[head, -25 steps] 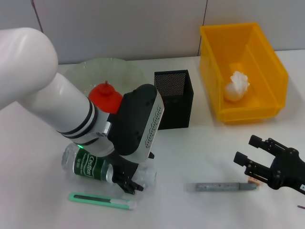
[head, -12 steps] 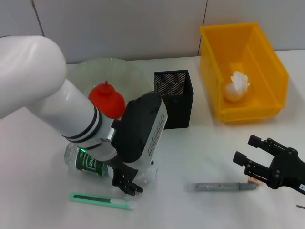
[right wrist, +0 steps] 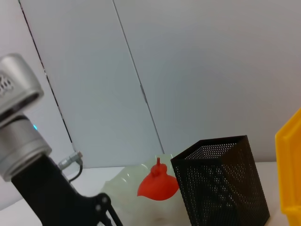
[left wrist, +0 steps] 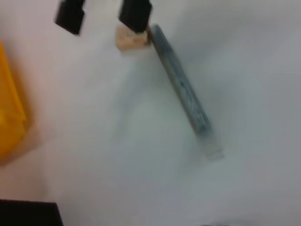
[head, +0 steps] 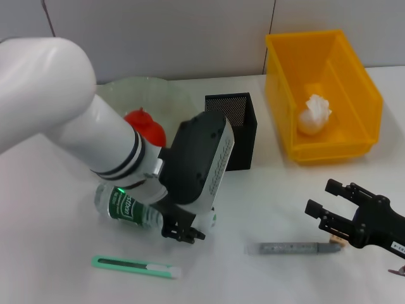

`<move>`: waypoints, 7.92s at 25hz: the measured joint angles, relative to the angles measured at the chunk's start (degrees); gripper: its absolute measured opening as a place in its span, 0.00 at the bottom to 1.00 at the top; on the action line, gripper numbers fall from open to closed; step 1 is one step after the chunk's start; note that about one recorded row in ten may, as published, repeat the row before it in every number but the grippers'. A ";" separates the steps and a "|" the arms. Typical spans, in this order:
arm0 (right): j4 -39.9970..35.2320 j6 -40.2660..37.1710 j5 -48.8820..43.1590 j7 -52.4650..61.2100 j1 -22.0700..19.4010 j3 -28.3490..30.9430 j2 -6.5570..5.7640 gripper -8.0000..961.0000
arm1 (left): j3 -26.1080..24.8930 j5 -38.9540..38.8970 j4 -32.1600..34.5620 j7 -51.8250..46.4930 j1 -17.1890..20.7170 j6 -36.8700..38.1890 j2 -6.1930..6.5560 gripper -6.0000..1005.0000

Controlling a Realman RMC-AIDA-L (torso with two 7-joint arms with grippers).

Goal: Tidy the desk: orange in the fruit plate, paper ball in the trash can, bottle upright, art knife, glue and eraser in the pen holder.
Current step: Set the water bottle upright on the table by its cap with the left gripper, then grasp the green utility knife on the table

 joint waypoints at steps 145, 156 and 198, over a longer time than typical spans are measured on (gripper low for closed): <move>9.01 -18.04 -16.87 11.27 1.99 30.64 0.10 0.80 | -11.54 0.58 31.69 -16.62 19.91 23.86 0.41 0.83; 5.54 -17.02 -18.34 8.48 2.19 30.62 0.09 0.80 | -2.35 8.83 22.81 -20.47 11.01 22.04 0.01 0.80; 5.28 -18.00 -34.65 3.52 6.25 28.48 0.01 0.80 | 4.39 11.89 11.40 -21.55 5.08 15.98 0.00 0.52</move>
